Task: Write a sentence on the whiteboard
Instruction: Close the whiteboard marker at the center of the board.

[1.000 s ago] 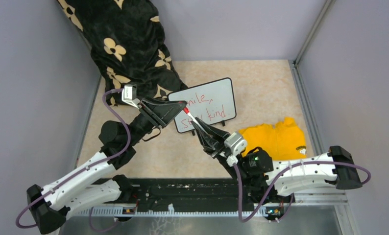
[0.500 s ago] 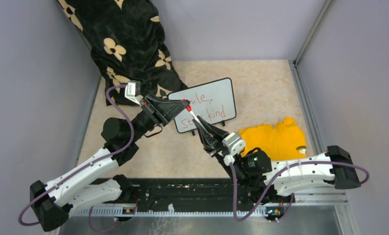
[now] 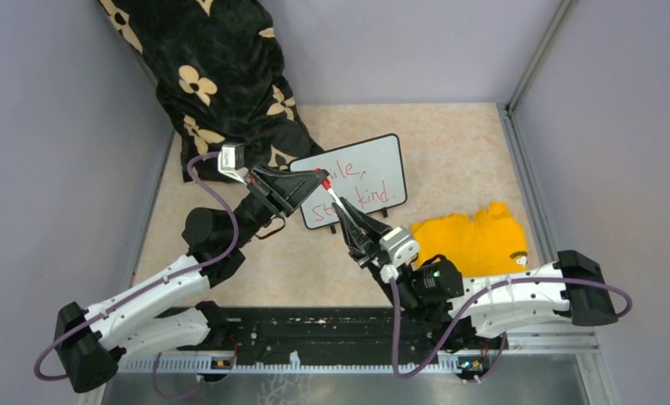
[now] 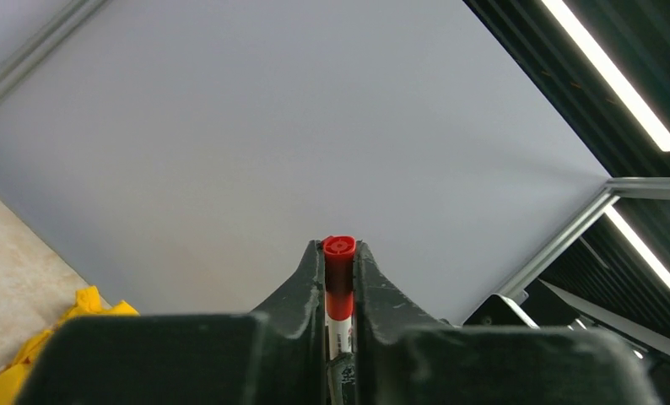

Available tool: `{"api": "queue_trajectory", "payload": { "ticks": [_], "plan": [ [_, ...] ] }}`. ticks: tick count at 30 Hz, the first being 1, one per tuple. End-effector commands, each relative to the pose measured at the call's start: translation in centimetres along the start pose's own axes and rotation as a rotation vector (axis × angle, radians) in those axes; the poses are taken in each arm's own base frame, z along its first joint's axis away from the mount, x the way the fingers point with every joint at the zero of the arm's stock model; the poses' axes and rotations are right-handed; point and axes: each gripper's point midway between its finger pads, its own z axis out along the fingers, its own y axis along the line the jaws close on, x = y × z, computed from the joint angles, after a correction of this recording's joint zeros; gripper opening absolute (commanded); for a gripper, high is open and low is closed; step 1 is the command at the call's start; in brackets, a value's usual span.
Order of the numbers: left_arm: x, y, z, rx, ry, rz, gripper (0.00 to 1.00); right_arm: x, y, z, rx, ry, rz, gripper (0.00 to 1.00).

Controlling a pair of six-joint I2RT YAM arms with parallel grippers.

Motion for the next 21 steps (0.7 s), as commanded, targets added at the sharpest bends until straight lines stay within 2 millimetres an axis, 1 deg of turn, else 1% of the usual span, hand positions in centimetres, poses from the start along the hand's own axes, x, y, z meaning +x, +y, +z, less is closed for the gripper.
{"api": "queue_trajectory", "payload": {
  "ticks": [1, 3, 6, 8, 12, 21],
  "plan": [
    [5.5, 2.9, -2.9, -0.086, 0.184, -0.024, 0.2, -3.5, 0.0, 1.8, -0.021, -0.103, 0.052, 0.0],
    [4.5, 2.9, -3.2, -0.105, 0.134, -0.002, 0.34, -3.5, -0.1, 1.6, -0.03, -0.1, 0.054, 0.0],
    [3.2, 2.5, -3.3, -0.112, 0.083, 0.025, 0.51, -3.4, 0.0, 1.5, -0.042, -0.092, 0.054, 0.0],
    [2.6, 2.1, -3.4, -0.108, 0.06, 0.04, 0.57, -3.4, 0.0, 1.4, -0.048, -0.086, 0.061, 0.0],
    [1.8, 1.6, -3.3, -0.1, 0.031, 0.065, 0.59, -3.2, 0.3, 1.2, -0.065, -0.076, 0.074, 0.0],
    [1.1, -0.1, -2.8, -0.041, 0.015, 0.089, 0.6, -3.0, 0.7, 1.0, -0.089, -0.058, 0.105, 0.0]
  ]
}}
